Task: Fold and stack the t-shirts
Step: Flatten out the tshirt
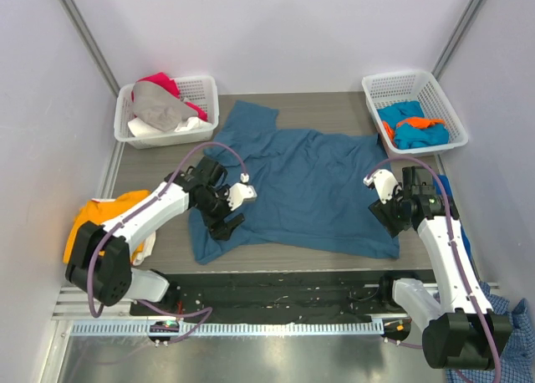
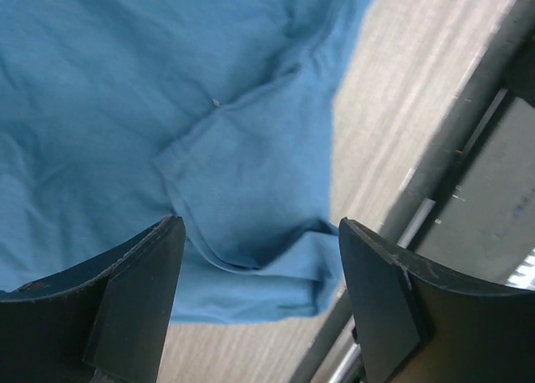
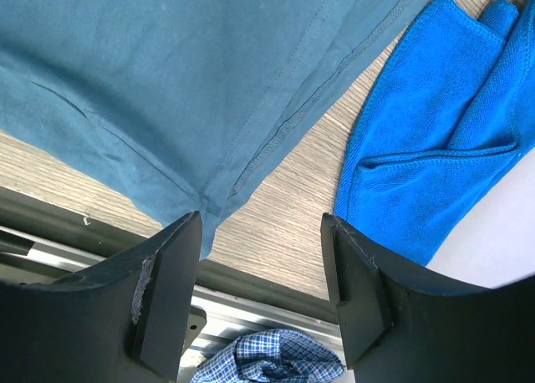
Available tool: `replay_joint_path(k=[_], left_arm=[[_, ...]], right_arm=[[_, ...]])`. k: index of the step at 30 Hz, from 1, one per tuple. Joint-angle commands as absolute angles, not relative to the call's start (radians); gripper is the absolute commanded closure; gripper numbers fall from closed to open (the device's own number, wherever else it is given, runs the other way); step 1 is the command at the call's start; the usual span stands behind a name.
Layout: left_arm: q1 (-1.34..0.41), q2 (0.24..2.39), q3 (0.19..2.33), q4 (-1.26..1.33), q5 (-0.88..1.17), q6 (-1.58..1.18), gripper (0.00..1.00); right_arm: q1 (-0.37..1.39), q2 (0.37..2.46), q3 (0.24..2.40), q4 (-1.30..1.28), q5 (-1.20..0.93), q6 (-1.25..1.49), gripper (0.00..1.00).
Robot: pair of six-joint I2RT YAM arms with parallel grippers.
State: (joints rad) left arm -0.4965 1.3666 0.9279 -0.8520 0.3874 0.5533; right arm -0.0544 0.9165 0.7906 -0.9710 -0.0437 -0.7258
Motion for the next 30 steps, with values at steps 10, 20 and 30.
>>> replay_joint_path(k=[10,20,30], left_arm=[[-0.499,1.557,1.028,-0.719,0.292,0.603,0.28],[-0.499,1.626,1.045,-0.699,0.256,0.618,0.36],[-0.499,1.638,1.037,-0.741,0.296,0.597,0.92]], right_arm=[[-0.057,0.882,0.792,-0.968,-0.052,-0.724,0.34],[-0.057,0.841,0.747,-0.971,-0.041,-0.735,0.35],[-0.057,0.83,0.729,-0.968,-0.037,-0.738,0.35]])
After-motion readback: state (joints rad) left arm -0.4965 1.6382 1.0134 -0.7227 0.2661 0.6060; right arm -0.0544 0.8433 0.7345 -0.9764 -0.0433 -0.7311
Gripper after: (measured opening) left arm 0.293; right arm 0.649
